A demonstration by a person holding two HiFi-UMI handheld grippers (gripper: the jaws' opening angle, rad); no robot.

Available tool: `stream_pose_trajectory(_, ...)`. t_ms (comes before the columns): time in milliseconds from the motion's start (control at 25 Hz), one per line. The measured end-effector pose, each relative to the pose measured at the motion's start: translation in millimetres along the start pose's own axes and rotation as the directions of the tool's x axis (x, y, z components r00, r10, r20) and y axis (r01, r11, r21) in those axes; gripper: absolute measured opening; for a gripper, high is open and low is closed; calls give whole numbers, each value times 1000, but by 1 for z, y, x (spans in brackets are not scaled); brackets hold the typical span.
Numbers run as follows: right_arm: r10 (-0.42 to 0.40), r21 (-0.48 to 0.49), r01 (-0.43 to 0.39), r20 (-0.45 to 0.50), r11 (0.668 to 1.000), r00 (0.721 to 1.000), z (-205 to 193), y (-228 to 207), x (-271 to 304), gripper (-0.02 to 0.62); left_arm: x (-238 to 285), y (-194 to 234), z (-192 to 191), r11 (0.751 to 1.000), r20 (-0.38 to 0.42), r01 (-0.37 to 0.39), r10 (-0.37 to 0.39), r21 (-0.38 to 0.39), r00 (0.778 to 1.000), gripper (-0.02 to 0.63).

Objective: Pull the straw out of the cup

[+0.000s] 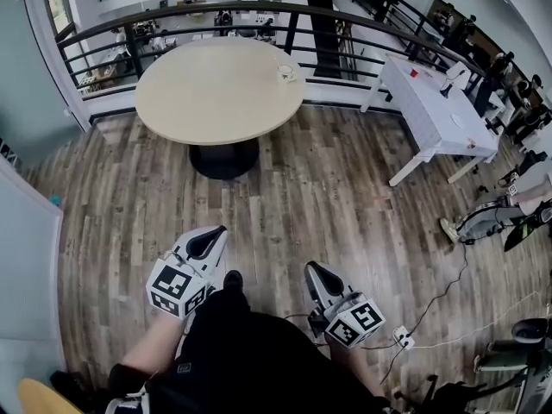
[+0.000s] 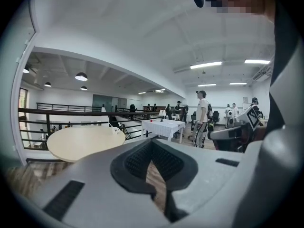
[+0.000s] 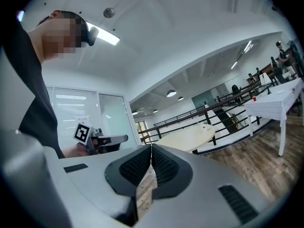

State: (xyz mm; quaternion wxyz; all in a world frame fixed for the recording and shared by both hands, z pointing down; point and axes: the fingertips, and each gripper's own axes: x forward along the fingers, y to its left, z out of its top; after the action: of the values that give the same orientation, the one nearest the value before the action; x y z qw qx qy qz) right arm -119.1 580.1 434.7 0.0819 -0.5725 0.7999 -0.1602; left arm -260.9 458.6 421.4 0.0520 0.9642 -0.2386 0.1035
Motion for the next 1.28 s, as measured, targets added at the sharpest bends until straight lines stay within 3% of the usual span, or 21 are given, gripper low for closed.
stream_pose_trajectory(320, -39, -11, 39, 9, 999, 999, 18, -61, 39, 23, 79, 38, 11, 998, 42, 60, -60, -1, 997, 8)
stream_pose_trajectory(600, -83, -11, 83, 8, 996, 997, 63, -138, 124, 23, 185, 105, 43, 991, 43, 136, -136, -9, 990, 8)
stream_pose_trajectory(920, -36, -12, 37, 28, 999, 999, 102, -183, 240, 23, 254, 193, 78, 988, 41, 155, -156, 26, 987, 8)
stream_pose_trajectory(1280, 10, 41, -10, 4, 999, 1000, 103, -228, 306, 23, 295, 235, 73, 990, 37, 135, -134, -29, 990, 8)
